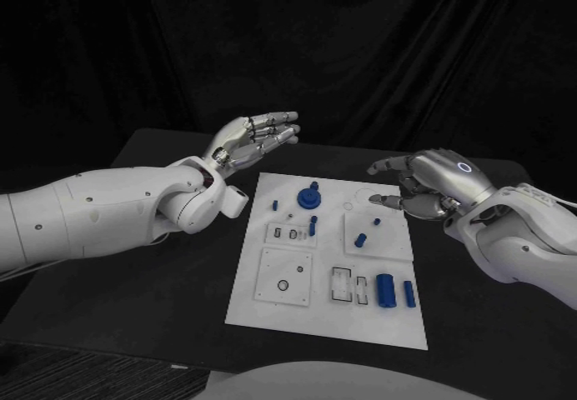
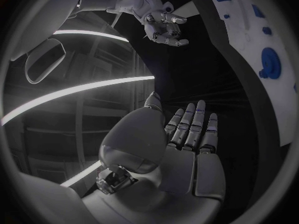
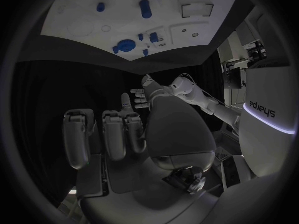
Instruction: Assemble the parts on the task board
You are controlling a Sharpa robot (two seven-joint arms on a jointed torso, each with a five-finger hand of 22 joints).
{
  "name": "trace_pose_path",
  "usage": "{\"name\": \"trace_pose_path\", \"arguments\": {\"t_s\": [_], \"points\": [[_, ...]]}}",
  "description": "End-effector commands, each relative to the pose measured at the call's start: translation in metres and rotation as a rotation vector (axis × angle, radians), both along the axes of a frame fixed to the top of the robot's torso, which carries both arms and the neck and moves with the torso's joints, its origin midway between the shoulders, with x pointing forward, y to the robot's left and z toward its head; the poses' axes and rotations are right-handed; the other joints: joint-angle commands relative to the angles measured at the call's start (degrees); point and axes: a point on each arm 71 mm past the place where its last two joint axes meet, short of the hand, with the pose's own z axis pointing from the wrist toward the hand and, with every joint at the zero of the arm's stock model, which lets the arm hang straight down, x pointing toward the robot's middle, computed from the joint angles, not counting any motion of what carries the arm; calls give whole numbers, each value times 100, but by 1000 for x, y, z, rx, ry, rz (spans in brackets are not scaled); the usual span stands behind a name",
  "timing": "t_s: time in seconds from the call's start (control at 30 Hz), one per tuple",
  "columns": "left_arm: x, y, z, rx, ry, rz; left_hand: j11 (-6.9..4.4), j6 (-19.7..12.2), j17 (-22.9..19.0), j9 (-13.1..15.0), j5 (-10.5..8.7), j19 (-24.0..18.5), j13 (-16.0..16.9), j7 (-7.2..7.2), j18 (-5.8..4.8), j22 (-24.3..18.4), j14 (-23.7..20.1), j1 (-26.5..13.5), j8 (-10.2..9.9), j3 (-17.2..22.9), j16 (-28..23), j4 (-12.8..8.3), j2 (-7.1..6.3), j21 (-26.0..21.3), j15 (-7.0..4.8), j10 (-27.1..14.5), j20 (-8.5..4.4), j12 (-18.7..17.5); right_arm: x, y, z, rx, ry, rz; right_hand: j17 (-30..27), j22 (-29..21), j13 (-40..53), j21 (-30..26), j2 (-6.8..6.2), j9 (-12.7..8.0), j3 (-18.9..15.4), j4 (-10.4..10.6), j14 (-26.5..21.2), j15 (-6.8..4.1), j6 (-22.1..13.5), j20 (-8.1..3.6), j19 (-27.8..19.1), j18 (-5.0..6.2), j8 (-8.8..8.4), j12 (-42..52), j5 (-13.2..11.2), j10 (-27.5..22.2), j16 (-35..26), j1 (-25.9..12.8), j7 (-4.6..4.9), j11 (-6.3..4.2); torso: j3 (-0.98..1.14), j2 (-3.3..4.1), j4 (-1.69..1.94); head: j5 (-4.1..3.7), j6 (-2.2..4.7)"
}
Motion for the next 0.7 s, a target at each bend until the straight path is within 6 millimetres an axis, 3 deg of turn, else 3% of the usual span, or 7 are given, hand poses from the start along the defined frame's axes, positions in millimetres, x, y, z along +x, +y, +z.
{"name": "trace_pose_path", "arguments": {"t_s": [0.03, 0.27, 0.33, 0.4, 0.43, 0.53, 0.7], "points": [[3, -7, 5, 157, -49, 0, 86, 41, 145, 5, -6, 289, 358, 85, -115, 44, 136, 85, -43, -9, 458, -12, -16, 141, 40, 231, 1, 122, -4, -4, -2, -18, 11, 8, 1510, 1445, 1509, -38, 6, -8, 29, 19, 612, -42, 44, -31, 469, 2, 20, 15, 29, 596, 15, 51, 3, -48, 94, -75, -105, 69, -20], [6, -13, 2, 403, -49, -55, -151, 116, 1383, 5, -71, 2489, 3096, 59, 175, 260, 599, 176, -123, 17, 3084, -14, -92, 930, -316, 944, -69, 827, -6, -21, -4, -30, 23, -29, 1510, 1441, 1509, -48, 28, -29, 46, 18, 612, -59, 87, -46, 461, 5, 19, 15, 162, 596, 15, 168, -8, -62, 242, -146, -234, 104, 14], [7, -13, 0, 463, -36, -61, -357, 238, 2203, 15, -80, 3050, 4007, 73, 185, 421, 793, 215, -112, 32, 4312, -6, -137, 1265, -500, 1019, -237, 2118, -7, -25, -5, -31, 25, -39, 1510, 1443, 1509, -44, 32, -36, 50, 17, 612, -63, 94, -50, 465, 4, 16, 15, 206, 596, 15, 198, -10, -65, 269, -164, -254, 106, 1], [9, -14, -1, 513, -13, -64, -580, 813, 6633, 64, -134, 3709, 5557, 178, 161, 1089, 4329, 126, 23, 32, 6440, -13, -167, 2345, -700, 1296, -472, 4578, -7, -28, -5, -30, 24, -50, 1510, 1445, 1509, -40, 34, -37, 50, 19, 612, -64, 100, -51, 469, 3, 18, 15, 214, 596, 15, 202, -10, -66, 316, -196, -291, 137, -14], [10, -14, -1, 532, -2, -64, -595, 982, 7201, 90, -165, 3763, 5778, 225, 141, 1266, 4920, 120, 84, 47, 6505, -19, -147, 2604, -732, 1644, -500, 5056, -6, -29, -5, -30, 24, -55, 1510, 1444, 1509, -42, 36, -38, 51, 21, 612, -65, 109, -52, 468, 3, 21, 15, 223, 596, 15, 208, -11, -67, 332, -205, -306, 149, -16], [13, -16, -1, 587, 34, -70, -509, 1510, 8084, 211, -188, 4429, 6369, 249, -506, 5881, 5899, 41, 161, 83, 6464, -33, -114, 6892, -621, 2523, -872, 6557, -6, -34, -7, -27, 23, -75, 1510, 1447, 1509, -35, 39, -40, 51, 26, 612, -67, 126, -54, 474, 1, 25, 15, 241, 596, 15, 219, -11, -68, 394, -241, -386, 221, -7], [17, -24, -1, 661, 67, -88, -545, 1868, 8251, 315, -227, 5766, 7091, 272, -656, 7488, 6133, -22, 382, 66, 6441, 1, -104, 7707, -658, 4394, -855, 7777, -8, -40, -14, -11, 23, -97, 1510, 1449, 1509, -31, 38, -54, 54, 32, 612, -69, 157, -60, 479, -1, 25, 15, 332, 596, 15, 265, -1, -65, 451, -274, -447, 319, 0]]}}
